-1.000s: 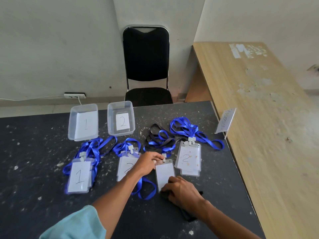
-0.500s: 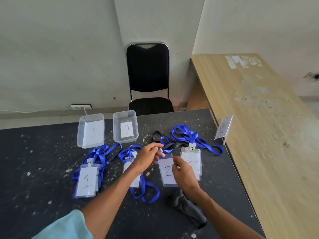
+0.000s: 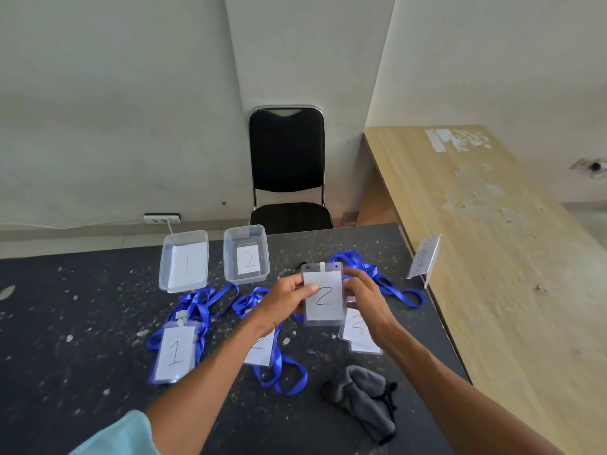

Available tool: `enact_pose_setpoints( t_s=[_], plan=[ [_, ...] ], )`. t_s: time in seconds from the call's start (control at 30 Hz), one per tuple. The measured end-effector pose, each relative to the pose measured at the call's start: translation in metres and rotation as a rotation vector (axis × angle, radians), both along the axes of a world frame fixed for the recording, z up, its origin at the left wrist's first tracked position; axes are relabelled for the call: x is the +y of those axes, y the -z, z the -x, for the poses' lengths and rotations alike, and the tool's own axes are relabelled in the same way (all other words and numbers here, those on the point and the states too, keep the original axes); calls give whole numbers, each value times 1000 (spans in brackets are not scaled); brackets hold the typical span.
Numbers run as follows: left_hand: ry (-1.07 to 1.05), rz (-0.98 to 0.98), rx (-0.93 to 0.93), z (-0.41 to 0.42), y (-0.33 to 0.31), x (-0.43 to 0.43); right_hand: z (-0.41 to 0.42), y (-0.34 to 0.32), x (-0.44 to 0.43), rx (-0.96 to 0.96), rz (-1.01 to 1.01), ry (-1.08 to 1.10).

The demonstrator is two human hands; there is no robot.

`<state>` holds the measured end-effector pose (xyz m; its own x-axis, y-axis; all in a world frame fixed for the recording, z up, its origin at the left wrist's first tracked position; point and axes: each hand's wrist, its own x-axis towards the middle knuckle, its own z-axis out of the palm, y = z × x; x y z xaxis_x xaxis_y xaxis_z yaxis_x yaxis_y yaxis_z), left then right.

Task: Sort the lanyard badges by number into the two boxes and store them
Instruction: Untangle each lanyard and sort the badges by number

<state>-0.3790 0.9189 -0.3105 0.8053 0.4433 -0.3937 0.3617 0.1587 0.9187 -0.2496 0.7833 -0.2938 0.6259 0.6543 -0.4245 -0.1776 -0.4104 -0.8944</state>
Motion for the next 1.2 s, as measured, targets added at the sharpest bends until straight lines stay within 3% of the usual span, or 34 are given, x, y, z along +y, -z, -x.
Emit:
enact_pose_setpoints(
  t_s=[0.17,0.4,0.47,0.57,0.63,0.77,1.0,1.1,1.2],
  plan=[
    [-191,137,-102,-3,-23,17,0,-4,-4,188,51,-306],
    [-298,207,-127,2,-41,49,-5,7,-8,-40,269,-582],
    [-244,232,-68,4,-41,50,-8,4,-1,-29,278,-483],
    [-134,237,58,8,-34,44,-11,-10,15,177,135,-198],
    [-138,237,85,9,-27,39,-12,-20,27,293,44,-121],
    [-177,235,92,11,-15,33,-4,-38,38,468,-65,-168],
    [-190,437,62,23,-10,38,0,-31,36,750,-203,-145],
    [-210,378,50,24,-10,39,2,-27,42,660,-183,-92],
    [-237,312,31,26,-17,43,5,-21,52,309,-51,-108]
  ],
)
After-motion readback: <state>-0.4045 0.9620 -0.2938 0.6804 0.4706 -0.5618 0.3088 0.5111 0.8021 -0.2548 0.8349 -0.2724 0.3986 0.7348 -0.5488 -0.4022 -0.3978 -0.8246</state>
